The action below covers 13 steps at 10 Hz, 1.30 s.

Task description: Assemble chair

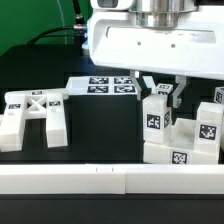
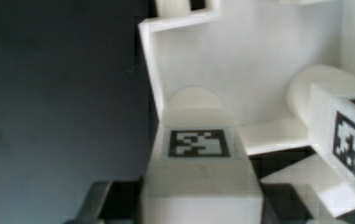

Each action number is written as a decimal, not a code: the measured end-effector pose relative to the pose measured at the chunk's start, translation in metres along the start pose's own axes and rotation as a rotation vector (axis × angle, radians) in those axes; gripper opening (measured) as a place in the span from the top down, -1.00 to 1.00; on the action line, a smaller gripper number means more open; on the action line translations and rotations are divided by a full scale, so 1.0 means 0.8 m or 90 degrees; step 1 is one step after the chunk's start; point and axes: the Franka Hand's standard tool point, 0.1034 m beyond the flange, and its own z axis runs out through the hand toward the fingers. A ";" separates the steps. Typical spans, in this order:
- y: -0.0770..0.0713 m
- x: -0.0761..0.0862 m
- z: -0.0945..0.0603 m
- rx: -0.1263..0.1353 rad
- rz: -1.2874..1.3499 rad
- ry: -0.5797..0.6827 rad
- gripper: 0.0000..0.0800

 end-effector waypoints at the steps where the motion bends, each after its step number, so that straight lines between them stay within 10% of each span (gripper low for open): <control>1: 0.000 0.000 0.000 0.005 0.065 -0.004 0.27; 7: -0.010 -0.010 0.001 0.007 0.284 -0.013 0.27; 9: -0.009 -0.009 0.001 0.007 0.234 -0.013 -0.44; 13: -0.012 -0.012 0.001 0.004 -0.002 -0.009 -0.61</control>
Offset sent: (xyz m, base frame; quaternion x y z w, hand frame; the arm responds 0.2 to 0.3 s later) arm -0.0017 0.0046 -0.0066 -0.0533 -0.0022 0.1966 0.9790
